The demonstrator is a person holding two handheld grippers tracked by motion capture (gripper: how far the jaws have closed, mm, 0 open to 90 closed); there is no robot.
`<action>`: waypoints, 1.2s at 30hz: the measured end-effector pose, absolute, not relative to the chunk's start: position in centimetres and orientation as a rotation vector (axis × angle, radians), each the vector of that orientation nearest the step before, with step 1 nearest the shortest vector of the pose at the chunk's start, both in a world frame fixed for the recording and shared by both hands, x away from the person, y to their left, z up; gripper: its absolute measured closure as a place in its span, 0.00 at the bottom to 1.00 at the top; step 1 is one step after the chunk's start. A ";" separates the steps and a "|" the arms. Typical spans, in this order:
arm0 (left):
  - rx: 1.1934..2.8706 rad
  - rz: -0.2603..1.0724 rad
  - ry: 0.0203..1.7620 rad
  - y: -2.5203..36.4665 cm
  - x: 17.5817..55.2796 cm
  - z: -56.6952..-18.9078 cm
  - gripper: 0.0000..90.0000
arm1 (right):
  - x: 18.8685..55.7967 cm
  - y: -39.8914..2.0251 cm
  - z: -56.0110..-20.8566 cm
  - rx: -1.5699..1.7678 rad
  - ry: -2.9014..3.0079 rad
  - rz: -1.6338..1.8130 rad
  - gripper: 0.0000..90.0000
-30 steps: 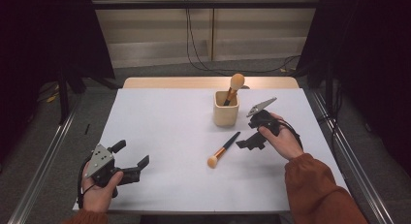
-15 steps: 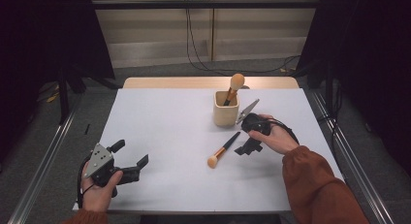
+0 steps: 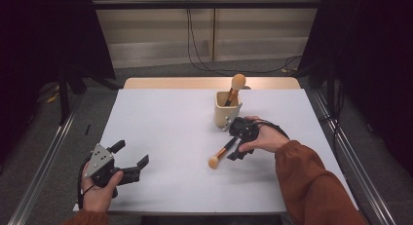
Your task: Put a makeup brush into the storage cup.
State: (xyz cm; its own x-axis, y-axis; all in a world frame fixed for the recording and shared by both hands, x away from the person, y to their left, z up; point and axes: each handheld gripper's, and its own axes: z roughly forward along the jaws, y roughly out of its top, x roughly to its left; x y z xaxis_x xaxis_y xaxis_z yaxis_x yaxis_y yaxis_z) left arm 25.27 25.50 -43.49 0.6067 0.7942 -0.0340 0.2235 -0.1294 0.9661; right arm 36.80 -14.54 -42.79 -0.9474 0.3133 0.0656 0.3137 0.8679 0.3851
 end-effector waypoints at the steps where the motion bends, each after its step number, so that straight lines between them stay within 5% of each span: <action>1: 1.672 0.611 0.849 25.5 25.3 -43.5 0.04 | 36.8 -14.4 -42.8 -0.511 -3.029 -0.608 0.05; 10: 1.678 0.613 0.862 25.5 25.3 -43.6 0.04 | 37.4 -13.3 -43.3 -0.418 -3.058 -0.505 0.08; 16: 1.685 0.613 0.854 25.3 25.3 -43.6 0.04 | 38.1 -12.6 -43.8 -0.367 -3.047 -0.439 0.23; 36: 1.692 0.611 0.854 25.4 25.4 -43.6 0.04 | 38.9 -10.8 -45.3 -0.215 -3.065 -0.335 0.38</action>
